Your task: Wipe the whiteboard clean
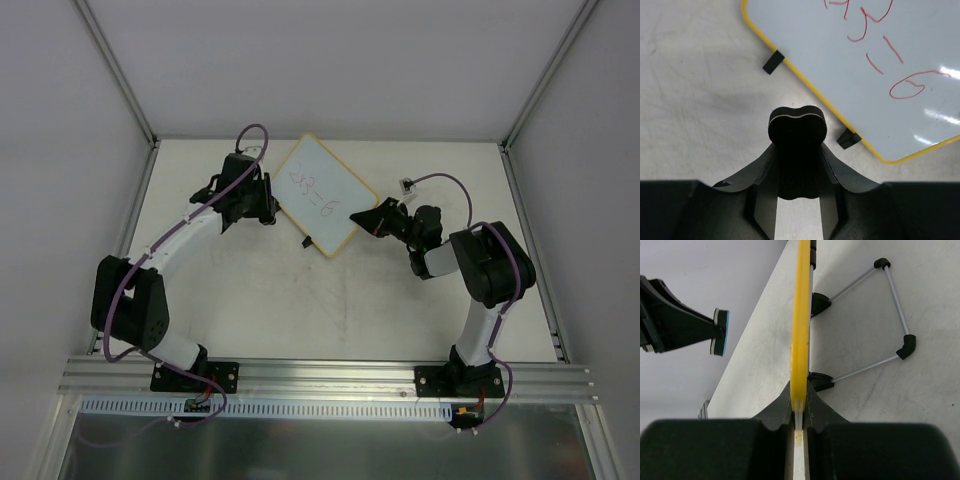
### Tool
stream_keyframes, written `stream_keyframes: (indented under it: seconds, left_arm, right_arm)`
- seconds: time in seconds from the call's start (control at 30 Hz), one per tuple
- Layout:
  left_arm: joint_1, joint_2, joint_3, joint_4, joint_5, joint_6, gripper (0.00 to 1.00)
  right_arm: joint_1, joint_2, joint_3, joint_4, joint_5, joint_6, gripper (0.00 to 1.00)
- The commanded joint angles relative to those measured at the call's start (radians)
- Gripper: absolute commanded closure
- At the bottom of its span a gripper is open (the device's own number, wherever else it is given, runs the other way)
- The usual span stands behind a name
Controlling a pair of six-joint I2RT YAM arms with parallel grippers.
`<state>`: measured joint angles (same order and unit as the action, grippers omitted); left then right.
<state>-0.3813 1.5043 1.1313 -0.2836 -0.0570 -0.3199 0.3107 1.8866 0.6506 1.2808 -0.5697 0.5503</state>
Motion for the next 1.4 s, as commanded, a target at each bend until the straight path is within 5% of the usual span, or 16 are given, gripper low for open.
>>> stream_keyframes:
  seconds: [0.0,0.27,0.7,1.37]
  left_arm:
    - [0.054,0.053,0.067,0.063,0.163,0.047,1.00]
    - [0.091,0.197,0.212,0.139,0.226,0.163,1.00]
    - [0.094,0.301,0.180,0.451,0.211,0.225,1.00]
    - [0.094,0.467,0.285,0.517,0.141,0.258,1.00]
  right_arm:
    - [-0.012,-0.004,0.018,0.199,-0.001,-0.013,1.00]
    - [-0.013,-0.011,0.015,0.203,-0.001,-0.013,1.00]
    - [-0.012,-0.015,0.014,0.203,-0.007,-0.015,1.00]
    - [-0.012,-0.024,0.017,0.203,-0.021,-0.015,1.00]
